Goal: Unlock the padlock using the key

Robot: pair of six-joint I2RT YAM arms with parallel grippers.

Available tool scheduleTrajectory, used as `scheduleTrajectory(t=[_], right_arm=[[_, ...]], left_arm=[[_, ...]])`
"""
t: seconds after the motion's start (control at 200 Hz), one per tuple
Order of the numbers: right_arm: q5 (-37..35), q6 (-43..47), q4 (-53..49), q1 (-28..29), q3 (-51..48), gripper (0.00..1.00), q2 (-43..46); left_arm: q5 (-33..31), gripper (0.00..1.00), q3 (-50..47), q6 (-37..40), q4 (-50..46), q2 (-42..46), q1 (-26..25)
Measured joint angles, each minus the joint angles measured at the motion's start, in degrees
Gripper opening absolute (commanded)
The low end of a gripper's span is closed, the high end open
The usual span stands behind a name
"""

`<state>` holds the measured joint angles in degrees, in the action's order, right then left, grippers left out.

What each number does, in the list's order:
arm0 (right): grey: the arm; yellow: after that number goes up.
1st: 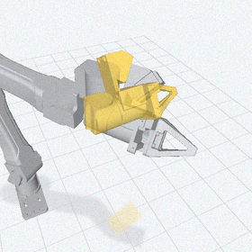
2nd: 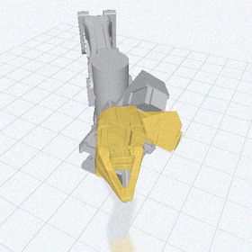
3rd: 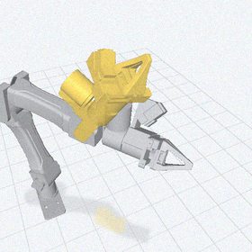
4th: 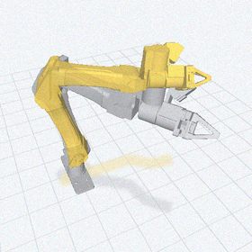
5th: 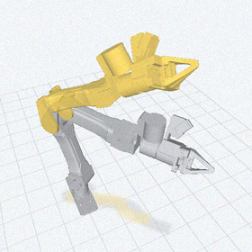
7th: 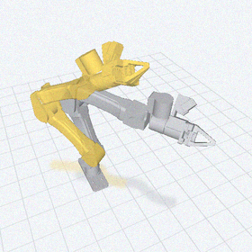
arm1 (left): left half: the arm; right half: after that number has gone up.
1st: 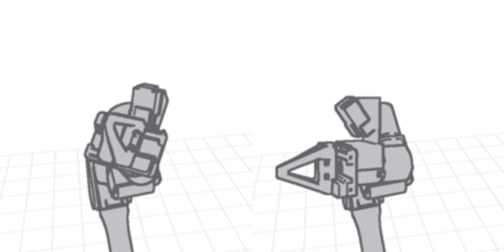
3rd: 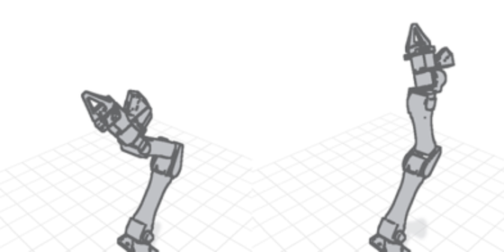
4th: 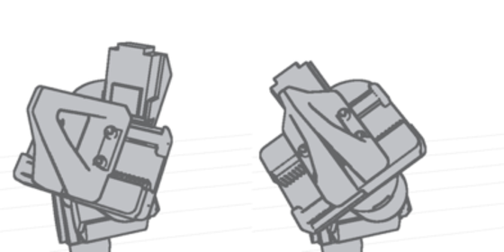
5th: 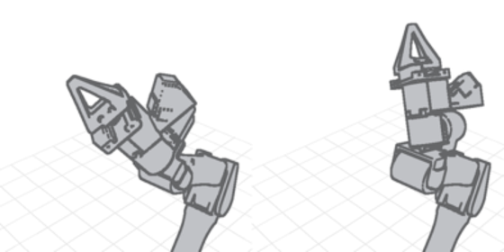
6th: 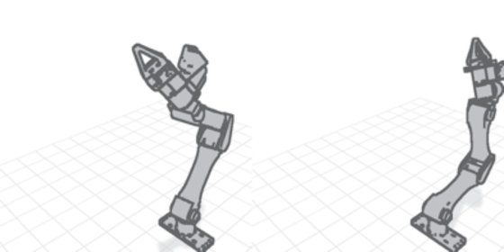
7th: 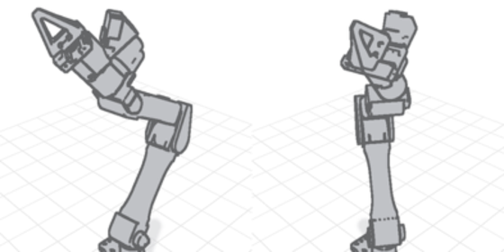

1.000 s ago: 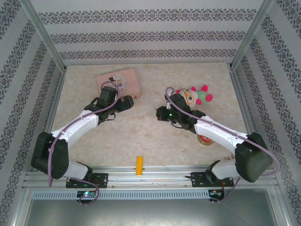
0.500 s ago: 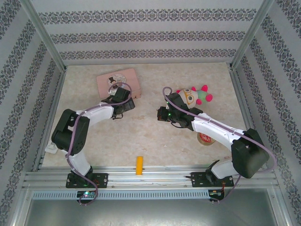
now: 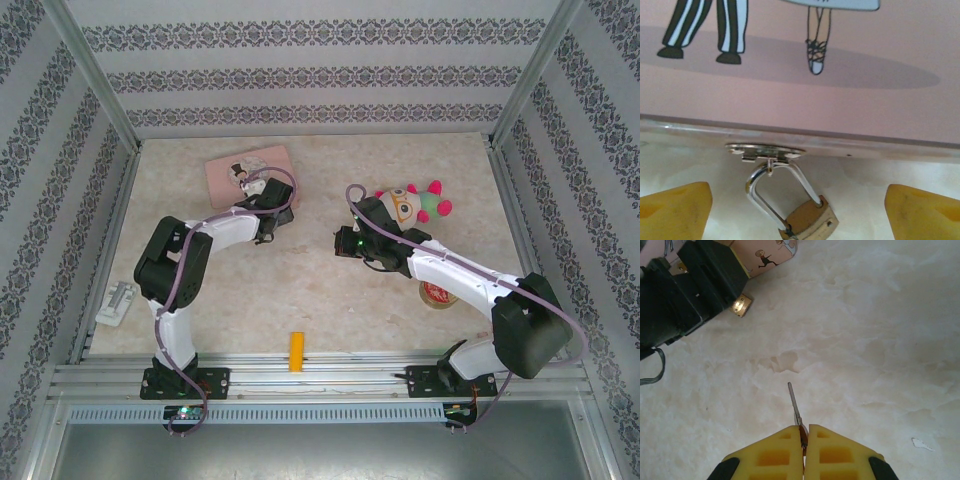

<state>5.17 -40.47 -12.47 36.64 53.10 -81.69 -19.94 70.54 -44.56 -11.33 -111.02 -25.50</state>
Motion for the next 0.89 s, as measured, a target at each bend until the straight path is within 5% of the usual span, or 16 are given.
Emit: scheduleTrajectory(t=[0.3,0.895], right_arm=[[0.02,-0.04,0.11,0.00,0.33,0.00,-0.22],[0.22,-0.24,0.28,0.00,0.33,0.00,-0.76]], left_arm=[[-3.19,0.76,-0.70,-0.09,-1.51,-0.22,0.00],[-0.50,0.73,-5.79,1.92,-2.01,4.46,-0.02]])
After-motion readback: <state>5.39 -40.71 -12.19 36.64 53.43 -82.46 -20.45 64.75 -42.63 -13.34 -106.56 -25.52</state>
